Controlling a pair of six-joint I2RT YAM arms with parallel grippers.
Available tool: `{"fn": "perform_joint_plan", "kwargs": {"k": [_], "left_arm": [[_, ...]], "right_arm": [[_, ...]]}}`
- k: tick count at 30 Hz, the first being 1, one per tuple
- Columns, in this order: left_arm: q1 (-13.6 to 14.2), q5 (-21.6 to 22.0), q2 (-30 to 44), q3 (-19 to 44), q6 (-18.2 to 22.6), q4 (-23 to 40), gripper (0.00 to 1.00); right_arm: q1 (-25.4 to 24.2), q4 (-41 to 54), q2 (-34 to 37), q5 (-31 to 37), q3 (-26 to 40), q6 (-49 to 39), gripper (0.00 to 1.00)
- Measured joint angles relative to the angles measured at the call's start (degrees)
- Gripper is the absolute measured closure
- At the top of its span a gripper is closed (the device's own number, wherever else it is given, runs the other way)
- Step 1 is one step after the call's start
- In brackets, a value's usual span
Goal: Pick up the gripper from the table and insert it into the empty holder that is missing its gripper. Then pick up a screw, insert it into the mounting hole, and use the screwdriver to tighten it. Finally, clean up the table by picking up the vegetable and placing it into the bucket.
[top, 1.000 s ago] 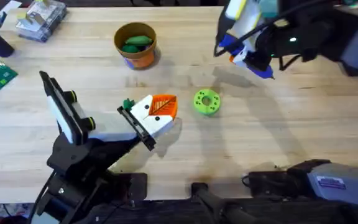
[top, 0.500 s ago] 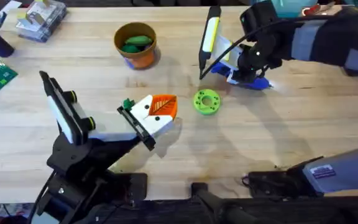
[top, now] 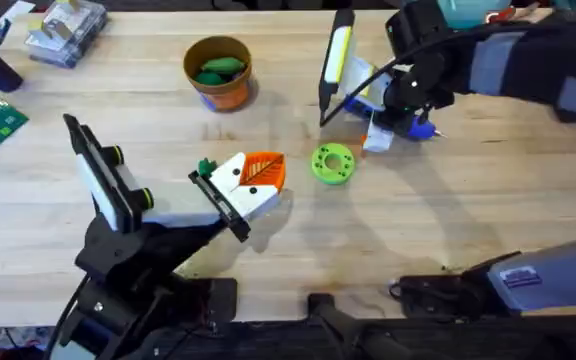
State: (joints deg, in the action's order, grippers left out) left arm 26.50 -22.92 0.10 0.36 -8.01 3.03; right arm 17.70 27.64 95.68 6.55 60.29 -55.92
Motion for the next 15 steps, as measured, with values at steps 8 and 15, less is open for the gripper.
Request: {"fn": "perform_joint_plan", "kwargs": {"k": [8, 15], "left_arm": [[0.0, 0.0, 0.0, 0.0, 0.0, 0.0, 0.987], [0.0, 0.0, 0.0, 0.0, 0.0, 0.0, 0.987]], "right_arm": [[0.29, 3.78, -12.59, -0.26, 0.0, 15.63, 0.007], [1.24, 7.11, -24.64, -3.24, 0.0, 33.65, 0.007]]}}
